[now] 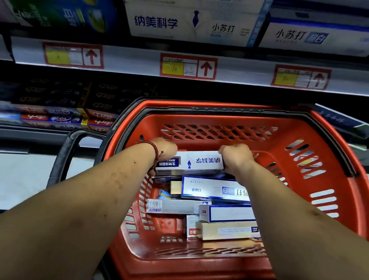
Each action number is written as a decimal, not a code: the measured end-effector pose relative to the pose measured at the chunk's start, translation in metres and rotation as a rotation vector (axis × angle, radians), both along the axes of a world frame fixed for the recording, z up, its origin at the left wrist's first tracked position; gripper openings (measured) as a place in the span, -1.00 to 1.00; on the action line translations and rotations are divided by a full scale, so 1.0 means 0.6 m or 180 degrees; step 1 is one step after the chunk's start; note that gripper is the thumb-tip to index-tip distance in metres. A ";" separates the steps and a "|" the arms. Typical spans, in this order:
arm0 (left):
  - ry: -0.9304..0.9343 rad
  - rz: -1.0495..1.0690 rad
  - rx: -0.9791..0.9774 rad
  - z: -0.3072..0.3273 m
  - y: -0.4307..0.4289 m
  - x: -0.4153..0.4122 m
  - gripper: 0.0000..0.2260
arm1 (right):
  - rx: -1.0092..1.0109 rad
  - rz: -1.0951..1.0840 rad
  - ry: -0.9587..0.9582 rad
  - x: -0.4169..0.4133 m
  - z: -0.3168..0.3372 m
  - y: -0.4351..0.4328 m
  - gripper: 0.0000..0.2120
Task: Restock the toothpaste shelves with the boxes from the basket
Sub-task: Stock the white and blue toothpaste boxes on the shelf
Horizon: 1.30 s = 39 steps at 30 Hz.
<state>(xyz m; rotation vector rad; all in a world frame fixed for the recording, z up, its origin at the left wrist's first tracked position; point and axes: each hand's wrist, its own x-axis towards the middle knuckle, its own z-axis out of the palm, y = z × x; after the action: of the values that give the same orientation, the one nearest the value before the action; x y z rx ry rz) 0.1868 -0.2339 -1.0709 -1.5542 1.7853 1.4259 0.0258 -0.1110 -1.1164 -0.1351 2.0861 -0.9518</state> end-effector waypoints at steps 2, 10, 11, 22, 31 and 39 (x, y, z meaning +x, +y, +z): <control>0.0045 0.0104 -0.0105 0.001 -0.003 0.007 -0.65 | -0.0171 -0.0208 -0.0257 0.023 0.039 0.013 -0.70; 0.0628 0.0863 -0.0181 0.085 0.016 0.037 -0.81 | -0.0621 -0.0638 -0.0233 0.047 0.143 0.059 -0.72; 0.0759 0.0986 -0.0197 0.101 0.021 0.041 -0.83 | -0.0683 -0.0719 -0.0196 0.049 0.161 0.065 -0.76; 0.2305 0.1547 -0.0540 0.270 0.026 0.029 -0.81 | -0.1432 -0.1065 0.0372 0.018 0.375 0.076 -0.80; 0.3006 0.1721 -0.0607 0.324 0.036 0.007 -0.95 | -0.1879 -0.1449 0.0266 0.003 0.420 0.087 -0.75; 0.2969 0.1847 -0.0888 0.330 0.034 -0.001 -0.86 | -0.2038 -0.1523 0.0755 0.017 0.419 0.082 -0.92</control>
<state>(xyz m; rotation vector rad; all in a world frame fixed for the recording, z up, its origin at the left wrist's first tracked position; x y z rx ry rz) 0.1862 -0.2136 -0.8729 -1.7900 2.1638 2.5936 0.0362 -0.0618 -0.8649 -0.0780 1.9825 -1.9615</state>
